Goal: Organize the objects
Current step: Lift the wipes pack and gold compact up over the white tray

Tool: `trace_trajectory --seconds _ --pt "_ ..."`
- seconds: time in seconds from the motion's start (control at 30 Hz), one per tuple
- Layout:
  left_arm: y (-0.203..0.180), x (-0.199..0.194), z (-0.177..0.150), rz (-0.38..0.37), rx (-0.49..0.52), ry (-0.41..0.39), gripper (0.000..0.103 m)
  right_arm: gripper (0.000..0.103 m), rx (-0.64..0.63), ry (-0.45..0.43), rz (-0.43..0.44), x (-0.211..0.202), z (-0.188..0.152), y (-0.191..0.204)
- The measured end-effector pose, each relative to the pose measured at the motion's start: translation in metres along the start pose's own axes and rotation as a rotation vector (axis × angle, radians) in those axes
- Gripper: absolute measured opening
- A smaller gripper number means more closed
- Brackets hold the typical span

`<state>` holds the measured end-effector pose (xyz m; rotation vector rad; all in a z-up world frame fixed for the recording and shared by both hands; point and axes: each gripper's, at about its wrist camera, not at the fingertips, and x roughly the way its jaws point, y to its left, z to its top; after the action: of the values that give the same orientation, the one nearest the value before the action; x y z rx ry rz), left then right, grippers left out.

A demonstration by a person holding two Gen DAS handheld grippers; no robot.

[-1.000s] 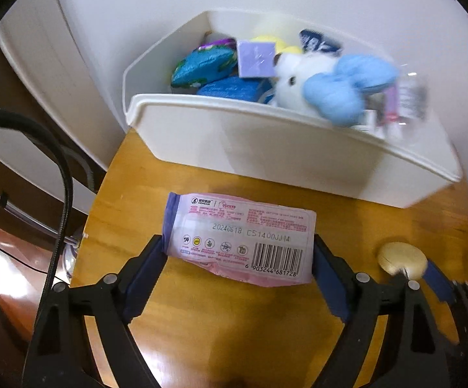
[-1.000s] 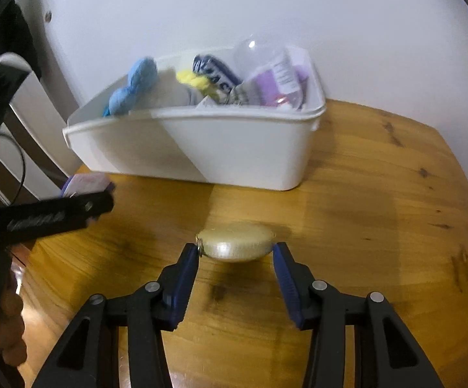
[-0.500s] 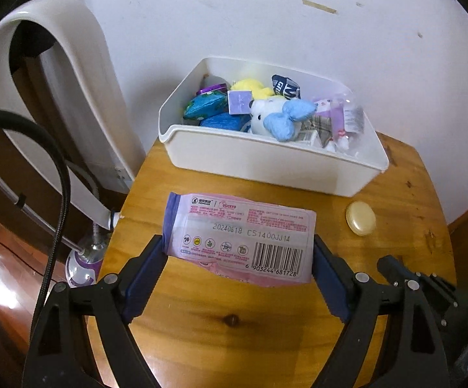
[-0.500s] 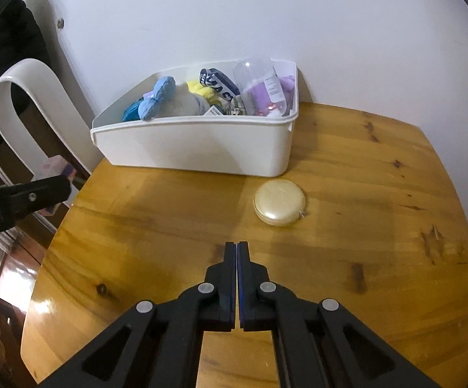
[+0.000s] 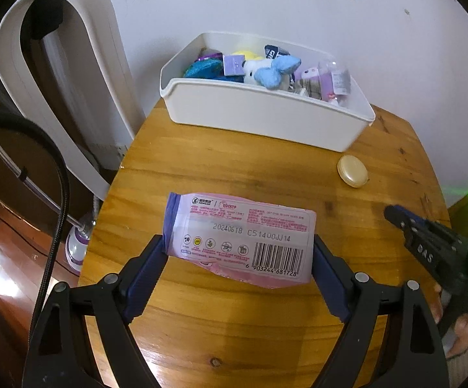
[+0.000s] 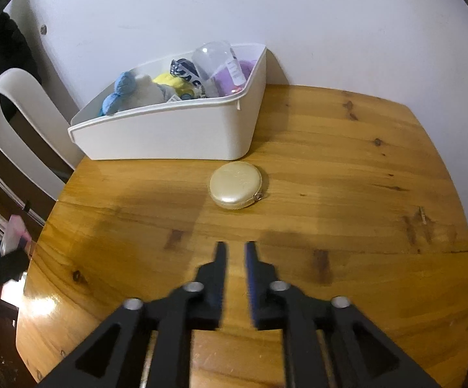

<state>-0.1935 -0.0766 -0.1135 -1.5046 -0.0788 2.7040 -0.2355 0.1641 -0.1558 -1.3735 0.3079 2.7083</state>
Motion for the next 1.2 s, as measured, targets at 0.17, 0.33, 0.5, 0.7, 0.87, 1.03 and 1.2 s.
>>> trace_trajectory --seconds 0.17,0.33,0.5,0.7,0.87,1.03,1.2 --pt "-0.003 0.003 -0.001 -0.007 0.0 0.005 0.087 0.044 -0.018 -0.005 0.001 0.011 0.008 0.0" --pt "-0.006 0.01 -0.004 -0.024 -0.003 0.024 0.087 0.062 -0.049 -0.014 -0.009 0.024 0.02 0.004" --pt "-0.004 0.018 -0.007 -0.029 -0.008 0.048 0.087 0.064 -0.088 -0.007 -0.029 0.044 0.037 0.008" --pt "0.0 0.023 -0.007 -0.031 -0.023 0.061 0.088 0.064 -0.136 0.037 -0.054 0.071 0.043 0.017" --pt "0.001 0.028 -0.008 -0.032 -0.028 0.072 0.087 0.064 -0.146 0.038 -0.071 0.08 0.043 0.021" --pt "-0.001 0.031 -0.009 -0.037 -0.028 0.082 0.087 0.056 -0.156 0.038 -0.074 0.081 0.042 0.021" --pt "-0.004 0.029 -0.008 -0.042 -0.029 0.077 0.087 0.056 -0.173 0.017 -0.067 0.069 0.039 0.027"
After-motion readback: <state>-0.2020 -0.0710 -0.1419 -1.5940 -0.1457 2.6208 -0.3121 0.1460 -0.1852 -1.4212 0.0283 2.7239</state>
